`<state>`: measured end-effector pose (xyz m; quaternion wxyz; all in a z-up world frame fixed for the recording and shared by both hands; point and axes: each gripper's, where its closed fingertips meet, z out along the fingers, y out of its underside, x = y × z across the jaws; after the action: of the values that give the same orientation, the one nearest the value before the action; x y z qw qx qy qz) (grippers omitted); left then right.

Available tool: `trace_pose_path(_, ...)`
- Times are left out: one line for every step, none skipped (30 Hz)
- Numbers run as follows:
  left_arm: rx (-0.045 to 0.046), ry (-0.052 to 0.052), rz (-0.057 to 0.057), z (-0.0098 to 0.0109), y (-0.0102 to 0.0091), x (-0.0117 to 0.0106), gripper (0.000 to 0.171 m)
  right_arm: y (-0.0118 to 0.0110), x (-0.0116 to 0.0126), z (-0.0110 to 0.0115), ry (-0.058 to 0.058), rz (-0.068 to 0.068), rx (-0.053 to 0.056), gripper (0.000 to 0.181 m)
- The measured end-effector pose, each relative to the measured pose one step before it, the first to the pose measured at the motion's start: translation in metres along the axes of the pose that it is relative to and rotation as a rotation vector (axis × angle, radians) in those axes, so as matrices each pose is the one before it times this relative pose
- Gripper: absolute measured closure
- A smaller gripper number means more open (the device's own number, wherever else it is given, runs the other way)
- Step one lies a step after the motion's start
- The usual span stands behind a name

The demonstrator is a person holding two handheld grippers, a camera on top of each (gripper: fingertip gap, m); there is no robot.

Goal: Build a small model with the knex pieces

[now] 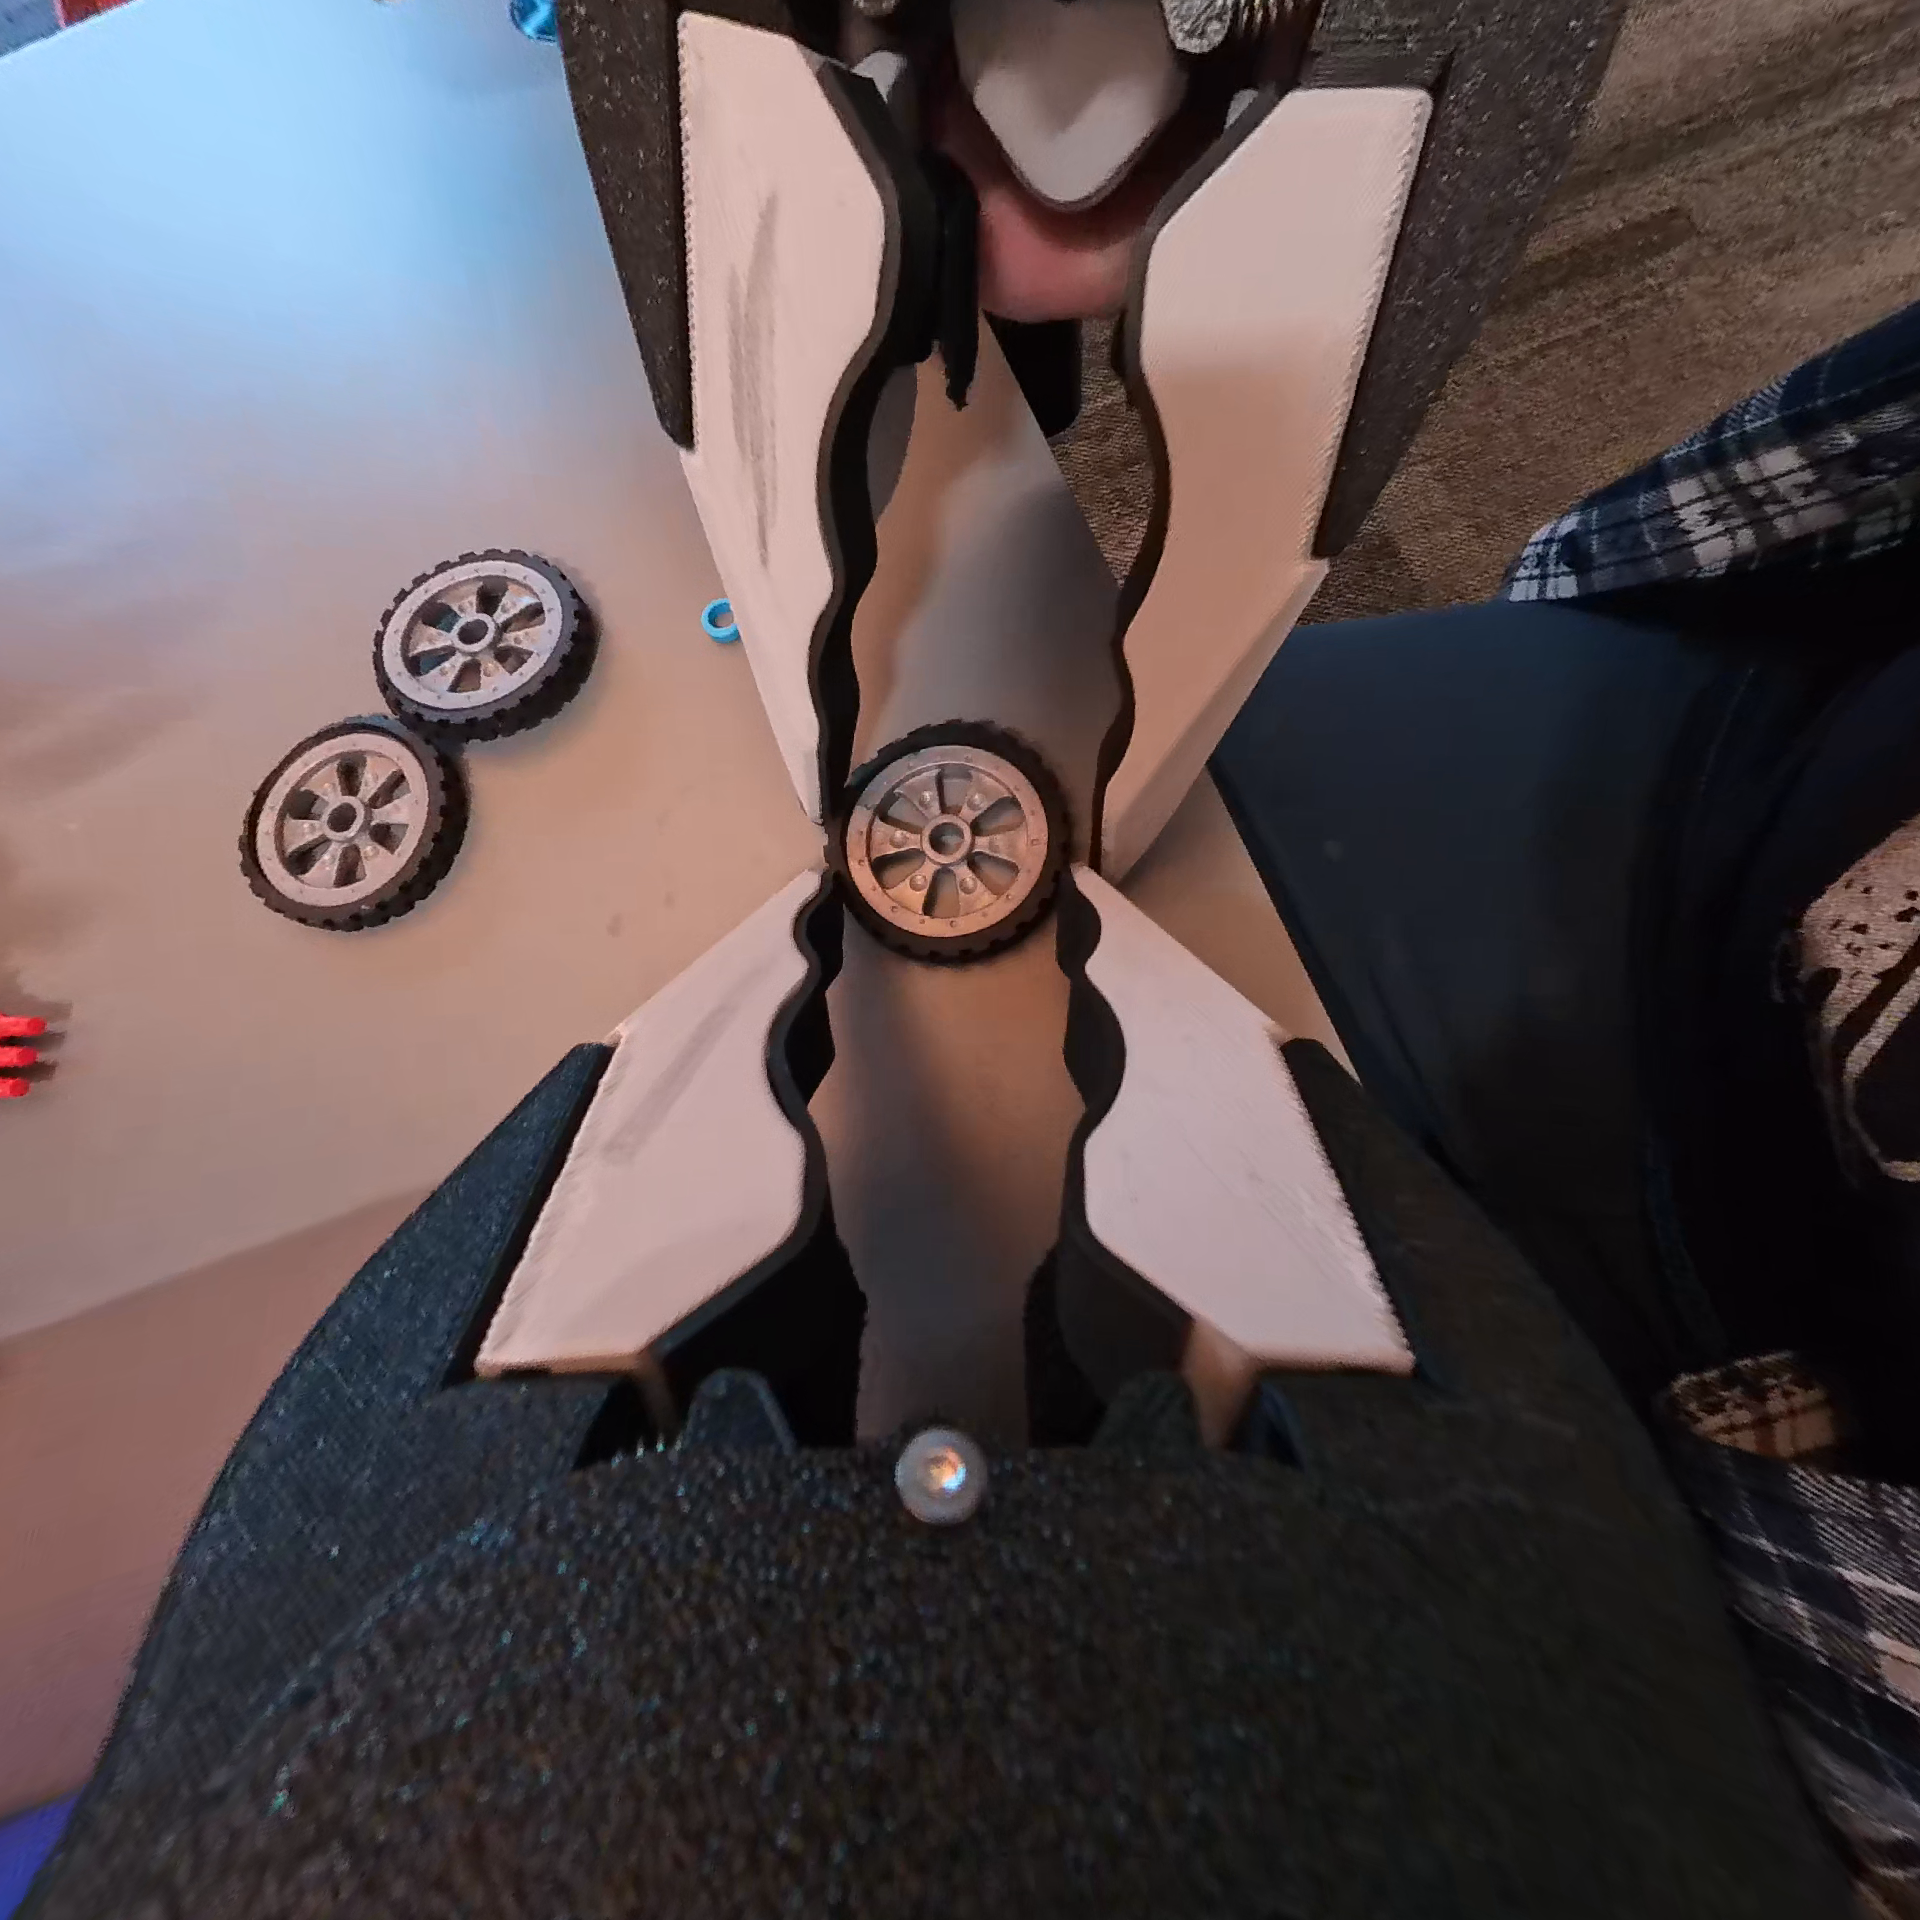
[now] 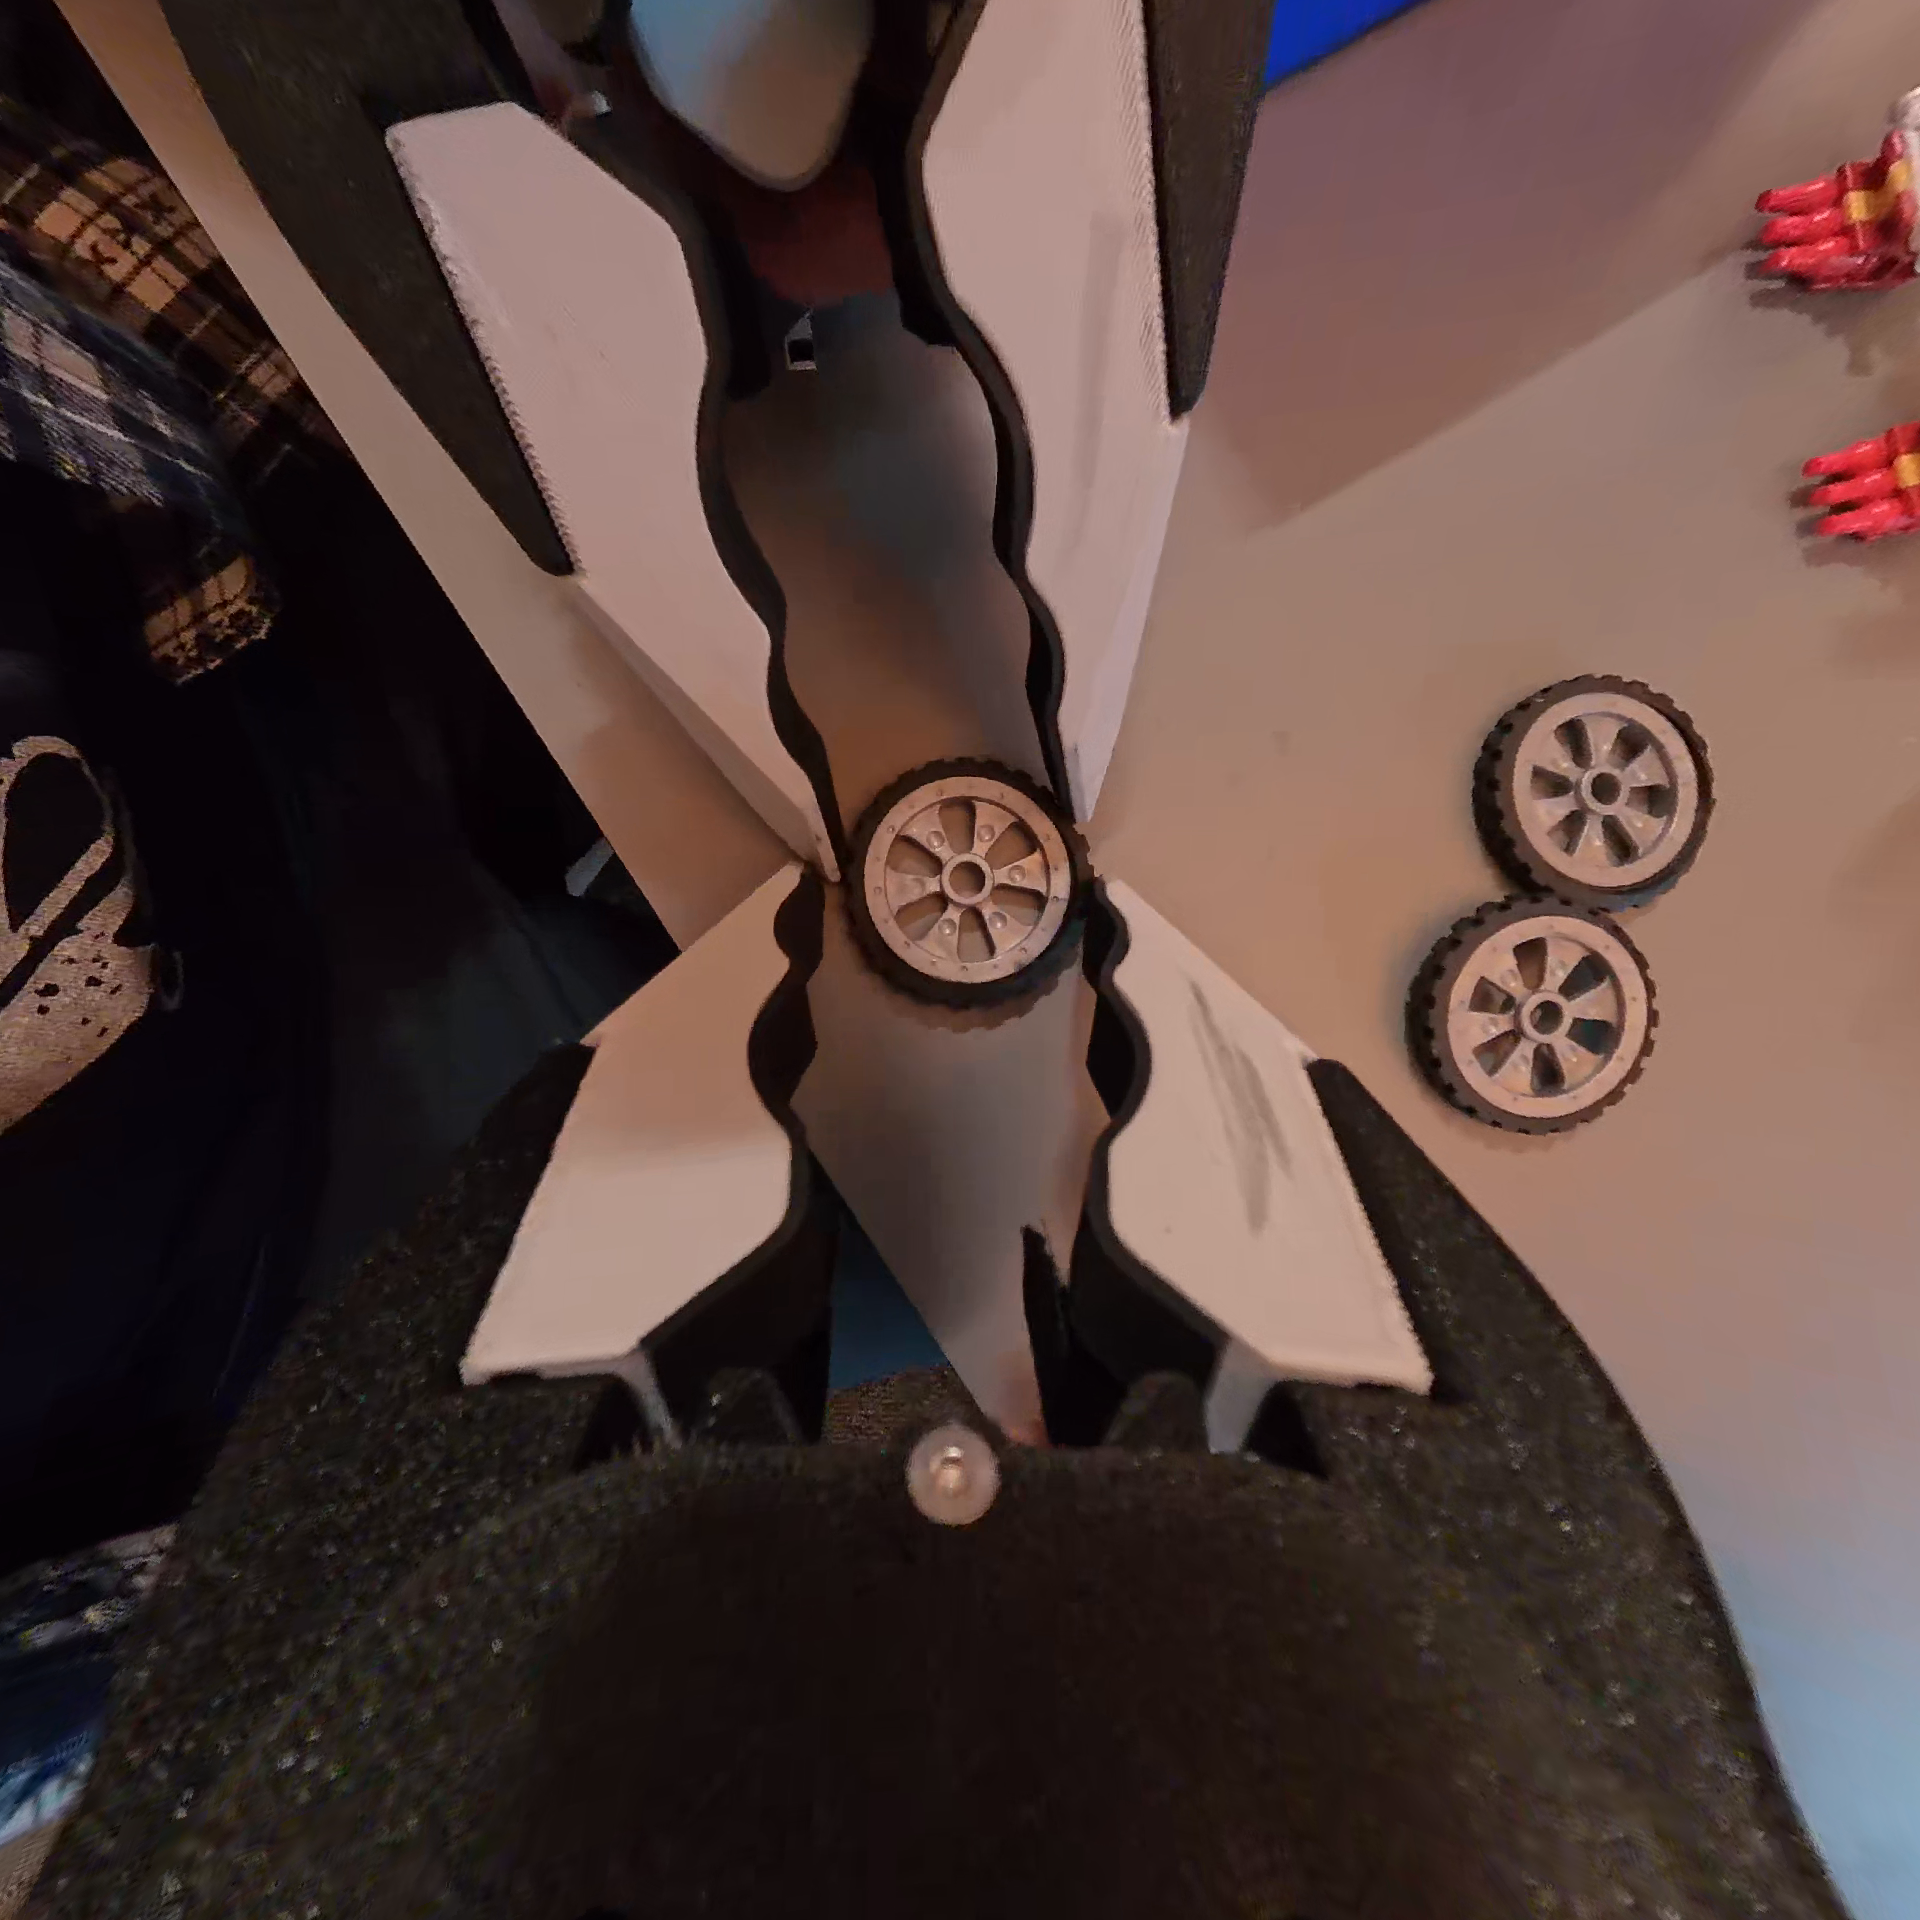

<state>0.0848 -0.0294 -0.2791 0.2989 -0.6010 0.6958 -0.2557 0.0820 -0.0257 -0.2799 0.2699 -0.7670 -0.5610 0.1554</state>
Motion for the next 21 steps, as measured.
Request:
trace_pose_path(0.00012,0.0036,0.0008,-0.00021,0.00006,0.00036,0.133,-0.00036,-0.00028,0.00004,0.0004,-0.0112,-0.0078,0.133)
trace_pose_path(-0.00044,0.0016,0.0069,-0.00024,0.00005,0.00024,0.133,-0.00035,-0.00042,0.00008,-0.0013,-0.0091,-0.0095,0.134)
trace_pose_path(0.00016,0.0001,0.0040,-0.00013,0.00007,0.00006,0.134,-0.00027,-0.00010,0.00013,-0.0030,-0.0082,-0.0077,0.134)
trace_pose_path(-0.00052,-0.0010,0.0003,-0.00018,0.00019,-0.00004,0.134,-0.00015,-0.00001,0.00019,-0.0054,-0.0037,-0.0015,0.134)
trace_pose_path(-0.00067,-0.0013,0.0025,-0.00012,0.00011,-0.00006,0.134,0.00007,0.00017,0.00015,-0.0067,-0.0005,0.0008,0.134)
trace_pose_path(-0.00007,-0.0010,0.0003,-0.00008,0.00008,-0.00015,0.134,0.00022,-0.00002,0.00015,-0.0047,-0.0052,-0.0012,0.133)
trace_pose_path(-0.00089,-0.0068,0.0003,-0.00014,0.00016,-0.00076,0.133,0.00033,0.00010,0.00007,-0.0042,-0.0033,-0.0004,0.133)
trace_pose_path(0.00044,-0.0120,0.0003,0.00001,0.00015,-0.00126,0.133,0.00048,0.00105,-0.00014,0.0003,0.0049,0.0017,0.131)
trace_pose_path(-0.00136,-0.0120,-0.0072,0.00027,0.00007,-0.00170,0.133,0.00058,0.00219,-0.00036,0.0126,0.0113,0.0021,0.130)
trace_pose_path(-0.00409,-0.0110,-0.0048,0.00007,0.00042,-0.00152,0.132,0.00098,0.00205,-0.00080,0.0220,0.0118,-0.0015,0.128)
trace_pose_path(0.00000,-0.0057,-0.0059,-0.00033,0.00014,-0.00088,0.132,0.00178,0.00221,-0.00157,0.0277,0.0113,-0.0056,0.124)
trace_pose_path(-0.00073,-0.0091,-0.0042,-0.00034,0.00025,-0.00107,0.132,0.00258,0.00262,-0.00189,0.0271,0.0163,-0.0059,0.124)
trace_pose_path(-0.00122,-0.0100,-0.0037,-0.00037,0.00032,-0.00123,0.132,0.00286,0.00013,-0.00176,0.0092,0.0177,-0.0025,0.125)
trace_pose_path(0.00022,-0.0063,-0.0042,-0.00009,0.00005,-0.00119,0.130,0.00239,-0.00194,-0.00153,-0.0035,0.0135,0.0025,0.126)
trace_pose_path(-0.00135,-0.0062,-0.0074,0.00037,-0.00026,-0.00169,0.125,0.00180,-0.00072,-0.00119,0.0037,0.0111,0.0056,0.128)
trace_pose_path(-0.00147,0.0010,-0.0099,0.00071,-0.00061,-0.00112,0.116,0.00105,-0.00017,-0.00069,0.0038,0.0108,0.0072,0.132)
trace_pose_path(-0.00327,0.0176,-0.0087,0.00113,-0.00064,0.00103,0.110,0.00014,-0.00173,0.00007,-0.0085,0.0090,0.0106,0.136)
trace_pose_path(-0.00659,0.0246,-0.0115,0.00117,-0.00027,0.00141,0.109,-0.00062,-0.00184,0.00082,-0.0124,0.0099,0.0123,0.139)
trace_pose_path(-0.00475,0.0217,-0.0081,0.00136,-0.00046,0.00115,0.110,-0.00073,0.00001,0.00077,-0.0032,0.0109,0.0102,0.141)
trace_pose_path(-0.00432,0.0207,-0.0065,0.00117,-0.00049,0.00198,0.115,-0.00058,0.00055,0.00054,-0.0006,0.0043,0.0058,0.141)
trace_pose_path(-0.00012,0.0227,0.0047,0.00074,-0.00072,0.00408,0.124,-0.00004,0.00012,0.00012,-0.0032,-0.0025,0.0016,0.142)
